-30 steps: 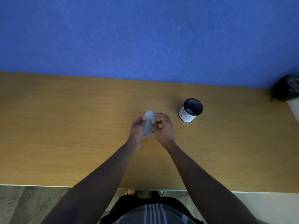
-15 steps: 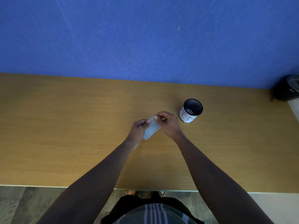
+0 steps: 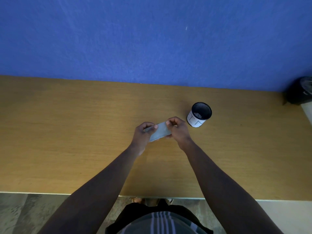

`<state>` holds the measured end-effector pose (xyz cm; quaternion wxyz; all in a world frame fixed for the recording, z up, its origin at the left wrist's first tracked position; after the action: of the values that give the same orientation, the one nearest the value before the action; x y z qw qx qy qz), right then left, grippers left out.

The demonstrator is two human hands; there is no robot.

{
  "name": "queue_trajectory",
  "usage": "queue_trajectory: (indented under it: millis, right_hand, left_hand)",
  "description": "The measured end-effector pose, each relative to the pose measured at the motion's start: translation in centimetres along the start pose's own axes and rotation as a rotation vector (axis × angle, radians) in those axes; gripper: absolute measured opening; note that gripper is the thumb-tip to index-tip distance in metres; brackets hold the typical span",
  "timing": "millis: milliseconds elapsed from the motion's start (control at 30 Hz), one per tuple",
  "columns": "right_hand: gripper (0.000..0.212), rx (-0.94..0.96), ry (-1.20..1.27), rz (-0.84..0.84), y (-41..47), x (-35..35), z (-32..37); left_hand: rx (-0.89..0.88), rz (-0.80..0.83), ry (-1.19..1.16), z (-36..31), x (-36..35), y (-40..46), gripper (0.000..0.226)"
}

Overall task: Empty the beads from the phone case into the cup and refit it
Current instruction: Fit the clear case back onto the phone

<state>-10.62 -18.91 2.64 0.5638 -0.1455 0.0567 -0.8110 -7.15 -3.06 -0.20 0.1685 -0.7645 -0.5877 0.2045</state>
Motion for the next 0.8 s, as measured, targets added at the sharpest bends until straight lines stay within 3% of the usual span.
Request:
queue_trajectory:
  millis: [133, 300, 533, 800]
  right_hand:
    - [0.006, -0.029, 0.15, -0.063, -0.1, 0.5, -0.9]
    - [0.017, -0.037, 0.262, -0.024, -0.3, 0.6, -1.9]
    - [0.038, -0.014, 0.187, 0.072, -0.6, 0.6, -2.5]
    - [0.037, 0.033, 0.114, 0.038, -0.9, 0.5, -2.6]
  left_hand:
    - [0.062, 0.007, -0.188, 0.7, 1.4, 0.1, 0.013]
    - [0.06, -0.015, -0.204, 0.6, 2.1, 0.1, 0.018]
    - [0.092, -0.085, -0.107, 0.6, 2.4, 0.4, 0.022]
    - [0.105, -0.151, -0.037, 0.3, 2.0, 0.6, 0.013]
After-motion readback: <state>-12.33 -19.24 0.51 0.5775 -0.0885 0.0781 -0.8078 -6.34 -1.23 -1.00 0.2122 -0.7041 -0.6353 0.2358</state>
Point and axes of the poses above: each hand's wrist, its own y-axis towards the middle knuckle, its own x-axis out of the back of the hand, z = x × y, the point moved 5 cm from there along y, towards the middle knuckle, and after that the axes turned 7 degrees about x, right-handed, at the moved point
